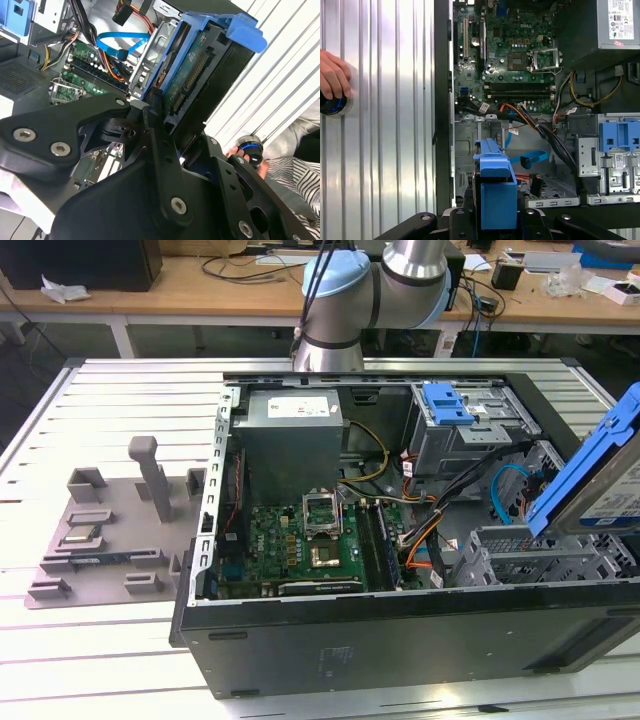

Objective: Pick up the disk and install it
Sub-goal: 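Pick up the disk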

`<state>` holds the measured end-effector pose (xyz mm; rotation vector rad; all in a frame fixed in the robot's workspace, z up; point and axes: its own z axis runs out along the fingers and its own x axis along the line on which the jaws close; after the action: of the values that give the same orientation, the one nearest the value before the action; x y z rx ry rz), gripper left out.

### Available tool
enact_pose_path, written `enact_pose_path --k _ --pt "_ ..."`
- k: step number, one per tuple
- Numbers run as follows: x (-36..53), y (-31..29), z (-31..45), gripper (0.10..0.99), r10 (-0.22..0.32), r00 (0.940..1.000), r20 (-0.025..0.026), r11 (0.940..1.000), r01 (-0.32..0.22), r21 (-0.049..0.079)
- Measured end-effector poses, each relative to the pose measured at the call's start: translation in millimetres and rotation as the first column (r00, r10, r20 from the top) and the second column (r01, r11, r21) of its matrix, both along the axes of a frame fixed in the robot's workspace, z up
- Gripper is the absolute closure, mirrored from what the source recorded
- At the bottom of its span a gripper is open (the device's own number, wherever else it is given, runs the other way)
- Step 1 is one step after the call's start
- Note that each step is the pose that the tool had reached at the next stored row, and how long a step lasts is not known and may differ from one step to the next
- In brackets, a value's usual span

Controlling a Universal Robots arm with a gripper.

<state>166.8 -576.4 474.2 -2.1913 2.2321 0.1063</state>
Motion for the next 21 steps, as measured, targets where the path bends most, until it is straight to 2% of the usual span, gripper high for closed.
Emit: enact_pose_path --k 3,5,11,14,21 --pt "-2.9 0.8 -2.8 0.722 0.0 1.0 0.0 1.0 0.0 0.0" --pt "-10.9 2.8 -4.8 0.722 0.0 1.0 0.0 1.0 0.0 -0.001" --pt "-16.6 14.1 -11.3 0.722 0.0 1.0 0.0 1.0 0.0 -0.001" --pt "-23.5 14.2 -14.1 0.722 0.0 1.0 0.0 1.0 0.0 -0.001" --pt "-23.8 14.2 -14.4 0.722 0.0 1.0 0.0 1.0 0.0 -0.001"
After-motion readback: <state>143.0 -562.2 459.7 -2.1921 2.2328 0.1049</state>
